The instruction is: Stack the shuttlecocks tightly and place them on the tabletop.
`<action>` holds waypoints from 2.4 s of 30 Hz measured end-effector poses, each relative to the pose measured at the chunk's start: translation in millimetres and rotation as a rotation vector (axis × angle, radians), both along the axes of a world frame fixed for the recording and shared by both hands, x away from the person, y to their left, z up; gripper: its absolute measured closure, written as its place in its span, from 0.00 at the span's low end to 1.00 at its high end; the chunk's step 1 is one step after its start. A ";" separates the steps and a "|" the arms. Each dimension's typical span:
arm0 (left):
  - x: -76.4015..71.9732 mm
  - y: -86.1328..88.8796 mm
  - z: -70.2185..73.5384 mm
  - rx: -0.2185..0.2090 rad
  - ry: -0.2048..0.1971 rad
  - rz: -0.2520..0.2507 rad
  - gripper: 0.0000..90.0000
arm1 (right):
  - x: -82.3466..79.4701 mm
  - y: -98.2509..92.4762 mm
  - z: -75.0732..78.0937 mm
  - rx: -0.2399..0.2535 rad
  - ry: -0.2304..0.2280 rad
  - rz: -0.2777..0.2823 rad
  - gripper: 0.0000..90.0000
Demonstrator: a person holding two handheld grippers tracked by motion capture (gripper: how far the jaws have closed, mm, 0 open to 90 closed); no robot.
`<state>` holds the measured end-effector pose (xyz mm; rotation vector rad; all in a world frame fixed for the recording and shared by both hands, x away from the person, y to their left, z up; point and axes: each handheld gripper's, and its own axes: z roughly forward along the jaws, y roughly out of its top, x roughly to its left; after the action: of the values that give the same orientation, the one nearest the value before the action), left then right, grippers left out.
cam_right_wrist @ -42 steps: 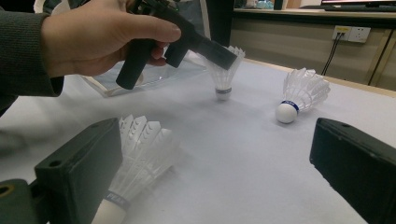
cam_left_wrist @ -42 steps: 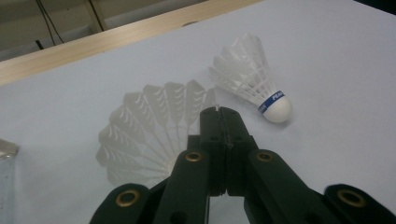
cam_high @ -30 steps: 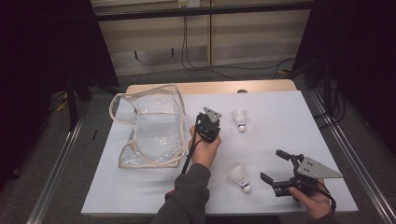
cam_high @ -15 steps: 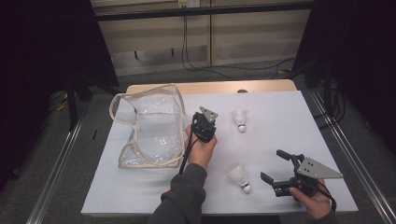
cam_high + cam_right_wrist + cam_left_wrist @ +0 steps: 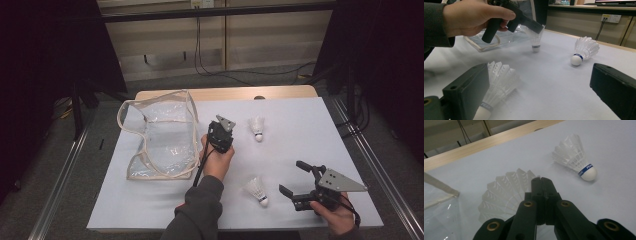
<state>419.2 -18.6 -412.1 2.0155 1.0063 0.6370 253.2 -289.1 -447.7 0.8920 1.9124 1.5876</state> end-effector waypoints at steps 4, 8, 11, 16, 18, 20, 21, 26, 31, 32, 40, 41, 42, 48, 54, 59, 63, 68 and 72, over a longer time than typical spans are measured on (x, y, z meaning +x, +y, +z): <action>-1.5 -6.0 -2.7 -0.017 0.014 -0.022 0.99 | -0.1 0.2 0.0 0.000 0.000 0.001 0.02; -3.6 -11.9 -5.2 -0.018 0.020 -0.054 0.96 | -0.1 0.3 -0.1 0.000 0.002 0.001 0.02; -5.4 -16.3 -6.9 -0.020 0.033 -0.076 0.93 | -0.1 0.2 0.0 -0.002 0.001 0.001 0.02; -8.2 -22.0 -8.5 -0.034 0.053 -0.103 0.88 | -0.1 0.1 -0.1 -0.004 0.000 0.002 0.02; -9.2 -23.7 -8.4 -0.038 0.056 -0.108 0.87 | -0.2 0.3 0.0 -0.002 0.001 0.002 0.02; -9.8 -25.0 -8.4 -0.040 0.064 -0.116 0.86 | -0.1 0.3 -0.1 -0.003 0.001 0.002 0.02; -10.3 -25.8 -8.7 -0.049 0.068 -0.115 0.85 | -0.1 0.3 -0.1 -0.003 0.001 0.002 0.02; -10.6 -26.1 -7.6 -0.063 0.072 -0.120 0.84 | 0.0 0.4 -0.1 -0.005 0.001 0.003 0.02; -9.6 -24.1 -6.8 -0.055 0.079 -0.117 0.89 | 0.0 0.4 -0.1 -0.004 0.002 0.002 0.02; -9.6 -23.8 -7.0 -0.047 0.081 -0.117 0.90 | 0.0 0.3 -0.1 -0.004 0.002 0.002 0.02; -11.7 -27.5 -9.4 -0.050 0.137 -0.127 1.00 | 0.0 0.3 -0.1 -0.003 0.001 0.002 0.02; -11.8 -27.9 -9.8 -0.053 0.150 -0.131 1.00 | 0.1 0.2 -0.1 -0.004 0.001 0.002 0.02; -11.8 -28.0 -9.9 -0.052 0.151 -0.135 1.00 | -0.1 0.3 0.0 -0.004 0.001 0.002 0.02; -13.0 -27.9 -8.7 -0.068 0.164 -0.152 1.00 | -0.2 0.5 0.0 -0.004 0.001 0.003 0.02; -14.7 -27.9 -7.4 -0.079 0.186 -0.175 0.99 | -0.3 0.5 0.1 -0.004 0.000 0.003 0.02; -15.8 -26.9 -4.9 -0.090 0.195 -0.191 0.98 | 0.1 0.8 -0.1 -0.007 0.001 0.003 0.02; -16.8 -28.3 -2.2 -0.084 0.206 -0.208 0.98 | 0.4 0.8 -0.2 -0.008 -0.001 0.004 0.02; -18.1 -30.6 5.3 -0.104 0.213 -0.224 0.98 | 0.8 0.7 -0.5 -0.010 -0.001 0.002 0.02; -17.4 -31.1 11.3 -0.114 0.208 -0.233 0.97 | 0.6 0.6 -0.3 -0.008 0.000 0.004 0.02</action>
<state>401.8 -49.7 -400.8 2.0869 0.8863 0.2451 253.8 -288.5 -448.0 0.8861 1.9202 1.5812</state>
